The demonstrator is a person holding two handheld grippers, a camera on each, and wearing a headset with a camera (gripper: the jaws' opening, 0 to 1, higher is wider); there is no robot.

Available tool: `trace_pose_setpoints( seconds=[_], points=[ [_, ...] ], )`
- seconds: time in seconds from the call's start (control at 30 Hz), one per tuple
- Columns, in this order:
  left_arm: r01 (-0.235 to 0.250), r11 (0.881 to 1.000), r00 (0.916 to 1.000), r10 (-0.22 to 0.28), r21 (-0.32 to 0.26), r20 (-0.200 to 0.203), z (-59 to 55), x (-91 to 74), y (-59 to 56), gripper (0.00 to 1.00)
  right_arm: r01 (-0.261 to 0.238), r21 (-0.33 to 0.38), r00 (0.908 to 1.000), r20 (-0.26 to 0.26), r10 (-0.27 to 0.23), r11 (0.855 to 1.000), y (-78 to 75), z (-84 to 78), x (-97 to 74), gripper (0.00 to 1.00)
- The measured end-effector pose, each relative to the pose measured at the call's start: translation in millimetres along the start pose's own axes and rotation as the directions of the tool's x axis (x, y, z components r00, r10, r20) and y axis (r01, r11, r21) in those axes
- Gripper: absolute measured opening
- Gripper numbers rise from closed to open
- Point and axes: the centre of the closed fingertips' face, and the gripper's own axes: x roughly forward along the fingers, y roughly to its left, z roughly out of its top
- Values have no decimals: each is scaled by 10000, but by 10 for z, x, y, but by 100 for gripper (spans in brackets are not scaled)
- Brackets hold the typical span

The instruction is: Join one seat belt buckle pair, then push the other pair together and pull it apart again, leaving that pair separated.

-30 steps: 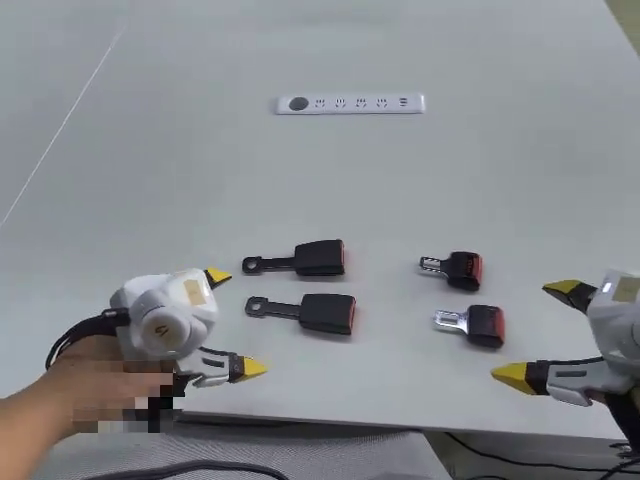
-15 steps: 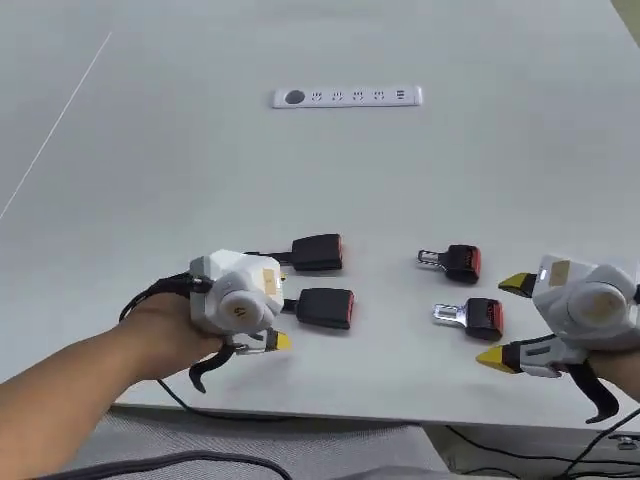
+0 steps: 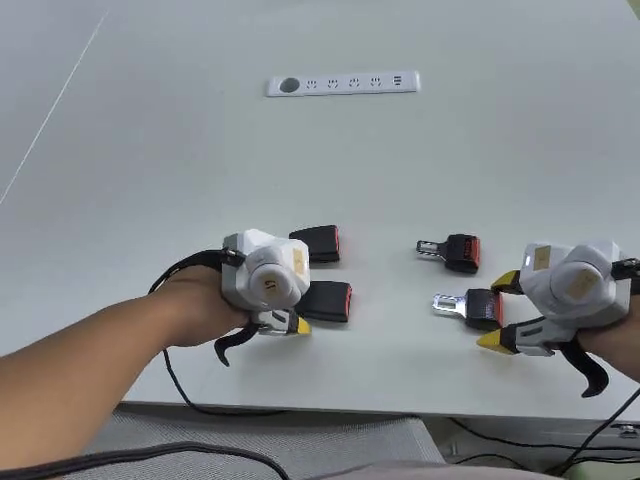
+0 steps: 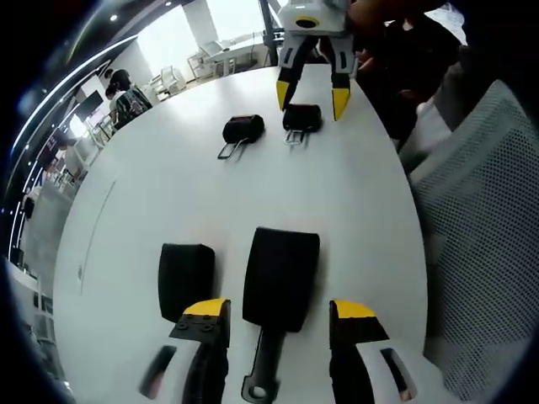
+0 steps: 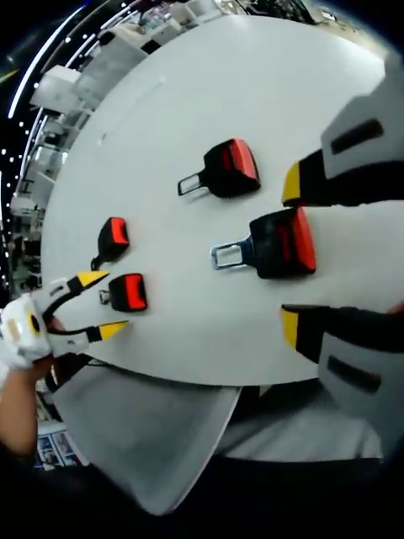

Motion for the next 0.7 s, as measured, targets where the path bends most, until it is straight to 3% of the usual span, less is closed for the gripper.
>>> trace_pose_setpoints(
  seconds=[0.23,0.4,0.5,0.7],
  points=[
    [424,9986,9989,-417,319,-212,9,73,-2,41,-296,-54,9995,-97,295,9995,-52,-8,60,38],
    [551,9969,9970,-519,558,-573,-1,77,0,40,-616,-421,9979,-246,606,9972,-37,-14,57,35],
    [750,9955,9951,-711,571,-683,-5,84,-26,34,-781,-745,9966,-310,760,9942,-36,-12,65,34],
    [646,9976,9947,-622,267,-813,-14,82,-18,34,-964,-1389,9947,-480,905,9856,-32,-7,84,34]
  ],
)
